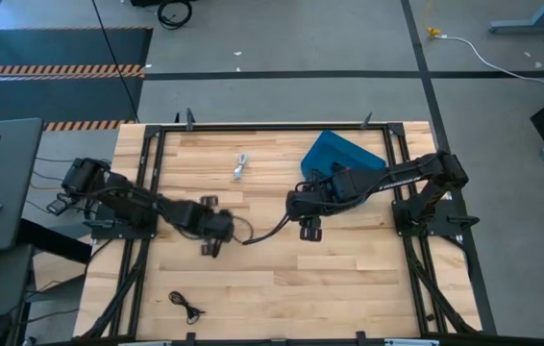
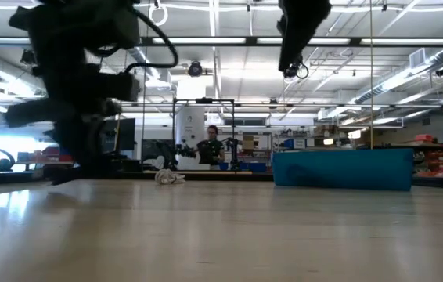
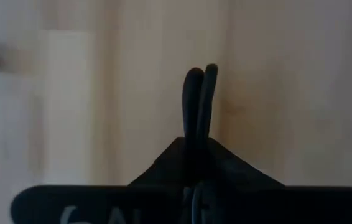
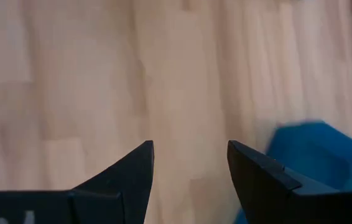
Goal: Pick and place USB-C Cables
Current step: Put the black USB cable into the blue bin
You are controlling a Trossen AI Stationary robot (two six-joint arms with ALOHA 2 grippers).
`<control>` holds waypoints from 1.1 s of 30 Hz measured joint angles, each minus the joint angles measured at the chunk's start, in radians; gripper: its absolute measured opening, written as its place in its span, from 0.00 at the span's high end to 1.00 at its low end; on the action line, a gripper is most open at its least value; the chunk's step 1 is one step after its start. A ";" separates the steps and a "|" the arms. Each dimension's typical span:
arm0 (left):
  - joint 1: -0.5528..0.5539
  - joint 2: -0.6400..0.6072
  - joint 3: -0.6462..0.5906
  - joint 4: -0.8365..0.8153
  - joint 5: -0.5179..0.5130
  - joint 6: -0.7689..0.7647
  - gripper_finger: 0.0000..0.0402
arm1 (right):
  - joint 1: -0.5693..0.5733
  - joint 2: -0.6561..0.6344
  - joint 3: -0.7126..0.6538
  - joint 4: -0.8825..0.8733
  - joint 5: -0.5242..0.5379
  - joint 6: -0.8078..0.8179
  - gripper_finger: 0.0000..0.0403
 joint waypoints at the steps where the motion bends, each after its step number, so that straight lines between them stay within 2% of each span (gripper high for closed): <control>1: 0.010 0.002 0.005 0.003 -0.003 0.017 0.89 | -0.009 0.000 -0.014 -0.001 0.000 0.008 0.48; 10: 0.114 -0.026 0.083 0.258 0.017 0.182 0.91 | -0.033 -0.005 -0.104 0.032 -0.016 0.019 0.48; 15: 0.202 -0.058 0.125 0.356 0.023 0.288 0.90 | -0.041 -0.044 -0.109 -0.041 0.048 0.044 0.48; 17: 0.242 -0.071 0.132 0.408 0.056 0.320 0.90 | -0.045 -0.075 -0.109 -0.043 0.067 0.061 0.48; 21: 0.297 -0.070 0.134 0.548 0.194 0.335 0.90 | -0.042 -0.134 -0.109 0.078 0.085 0.063 0.48; 23: 0.307 -0.069 0.134 0.620 0.230 0.335 0.90 | -0.031 -0.159 -0.108 0.175 0.085 0.034 0.48; 27: 0.305 -0.069 0.134 0.736 0.268 0.335 0.90 | -0.010 -0.184 -0.108 0.322 0.084 -0.038 0.48; 33: 0.286 -0.069 0.134 0.807 0.293 0.335 0.90 | -0.006 -0.170 -0.107 0.415 0.056 -0.076 0.48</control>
